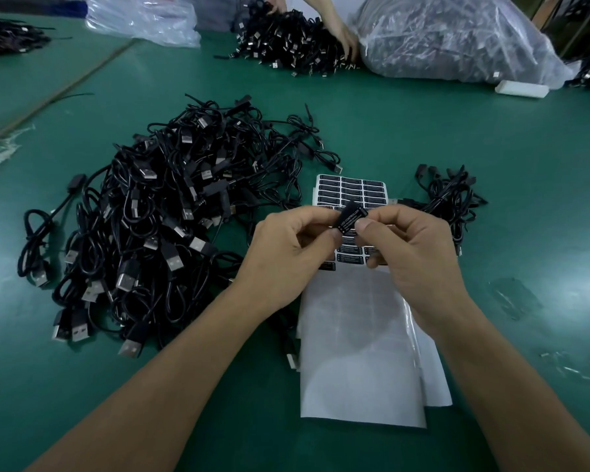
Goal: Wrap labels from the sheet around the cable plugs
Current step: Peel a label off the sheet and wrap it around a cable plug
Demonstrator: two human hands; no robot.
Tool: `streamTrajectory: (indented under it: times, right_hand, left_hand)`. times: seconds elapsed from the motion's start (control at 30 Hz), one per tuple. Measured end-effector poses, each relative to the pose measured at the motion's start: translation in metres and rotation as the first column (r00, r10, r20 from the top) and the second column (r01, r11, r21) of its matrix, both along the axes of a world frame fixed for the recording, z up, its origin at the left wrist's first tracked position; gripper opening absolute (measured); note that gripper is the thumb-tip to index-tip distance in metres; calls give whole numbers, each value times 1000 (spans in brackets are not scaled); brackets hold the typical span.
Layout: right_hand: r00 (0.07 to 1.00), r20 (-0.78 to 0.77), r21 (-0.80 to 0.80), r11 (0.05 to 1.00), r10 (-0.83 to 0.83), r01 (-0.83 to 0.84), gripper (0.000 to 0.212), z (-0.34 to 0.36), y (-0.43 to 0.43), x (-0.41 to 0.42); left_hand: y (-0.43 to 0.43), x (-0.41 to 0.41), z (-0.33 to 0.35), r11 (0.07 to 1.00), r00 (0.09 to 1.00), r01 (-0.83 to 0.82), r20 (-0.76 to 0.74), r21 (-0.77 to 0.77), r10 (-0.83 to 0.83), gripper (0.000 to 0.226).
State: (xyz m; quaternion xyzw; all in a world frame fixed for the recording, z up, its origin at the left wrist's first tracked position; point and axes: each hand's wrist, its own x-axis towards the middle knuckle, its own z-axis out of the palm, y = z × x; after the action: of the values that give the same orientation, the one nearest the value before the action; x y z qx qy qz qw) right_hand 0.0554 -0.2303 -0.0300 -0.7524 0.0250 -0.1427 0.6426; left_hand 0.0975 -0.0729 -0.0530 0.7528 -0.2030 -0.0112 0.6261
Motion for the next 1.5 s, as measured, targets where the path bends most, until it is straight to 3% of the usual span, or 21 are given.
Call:
streamTrajectory:
  times: [0.27, 0.43, 1.5]
  right_hand:
    - [1000, 17, -44, 999, -14, 15, 20, -1, -1, 1]
    - [1000, 21, -48, 999, -21, 22, 26, -1, -1, 1]
    - [998, 57, -233, 971, -38, 50, 22, -4, -3, 2]
  left_hand:
    - [-1, -1, 1, 997, 997, 68, -40, -24, -69, 26]
    - [1, -4, 3, 991, 992, 125, 1, -36, -126, 40]
    - [1, -2, 3, 992, 991, 114, -65, -53, -118, 30]
